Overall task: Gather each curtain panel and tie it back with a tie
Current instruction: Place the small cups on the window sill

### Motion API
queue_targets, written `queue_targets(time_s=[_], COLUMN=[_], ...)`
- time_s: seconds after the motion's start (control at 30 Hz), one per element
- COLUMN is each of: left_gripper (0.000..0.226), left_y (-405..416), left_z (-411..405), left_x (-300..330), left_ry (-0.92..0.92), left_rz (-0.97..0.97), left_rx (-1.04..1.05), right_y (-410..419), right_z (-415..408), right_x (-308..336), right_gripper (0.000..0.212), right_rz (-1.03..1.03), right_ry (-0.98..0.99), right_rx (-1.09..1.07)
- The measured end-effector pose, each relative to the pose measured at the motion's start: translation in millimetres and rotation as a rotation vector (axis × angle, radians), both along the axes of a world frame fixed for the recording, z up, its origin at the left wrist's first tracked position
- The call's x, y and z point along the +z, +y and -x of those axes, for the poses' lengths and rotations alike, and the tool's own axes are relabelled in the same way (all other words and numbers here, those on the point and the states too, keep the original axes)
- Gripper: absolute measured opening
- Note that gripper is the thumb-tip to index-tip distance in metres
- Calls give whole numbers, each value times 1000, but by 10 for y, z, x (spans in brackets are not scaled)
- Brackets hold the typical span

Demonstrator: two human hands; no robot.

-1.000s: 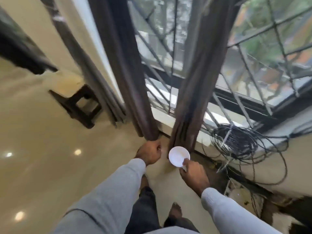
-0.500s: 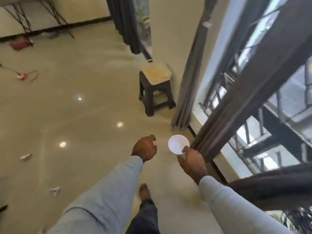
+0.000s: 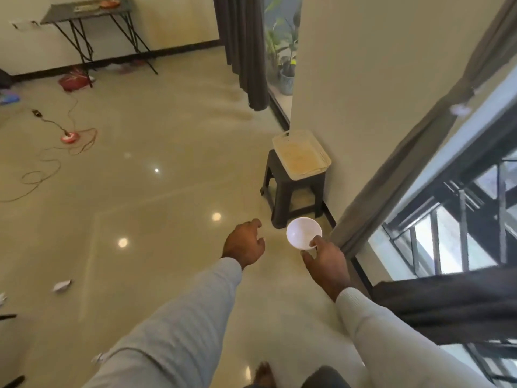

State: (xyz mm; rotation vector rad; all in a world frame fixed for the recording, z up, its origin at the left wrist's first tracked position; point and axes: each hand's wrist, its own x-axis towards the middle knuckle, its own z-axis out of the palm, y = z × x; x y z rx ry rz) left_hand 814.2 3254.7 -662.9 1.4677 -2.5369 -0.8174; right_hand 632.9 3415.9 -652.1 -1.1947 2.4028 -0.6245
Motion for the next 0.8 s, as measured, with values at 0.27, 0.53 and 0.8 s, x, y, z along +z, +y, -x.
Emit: queue_targets(time_s=[0.27, 0.53, 0.8], left_gripper=[57, 61, 61], left_y=[-1472, -2849, -4055], left_z=[784, 1801, 2876], left_x=[-232, -744, -1236], left_ry=[-58, -136, -148], left_rz=[16, -44, -155], left_rx=[-19, -54, -244], right_y=[-1537, -2959, -4067], right_z=[824, 1918, 2644], right_x=[-321, -792, -1503], right_gripper=[35, 34, 32], right_rz=[0, -69, -280], right_ry=[-18, 124, 119], right_rx=[-35, -97, -242])
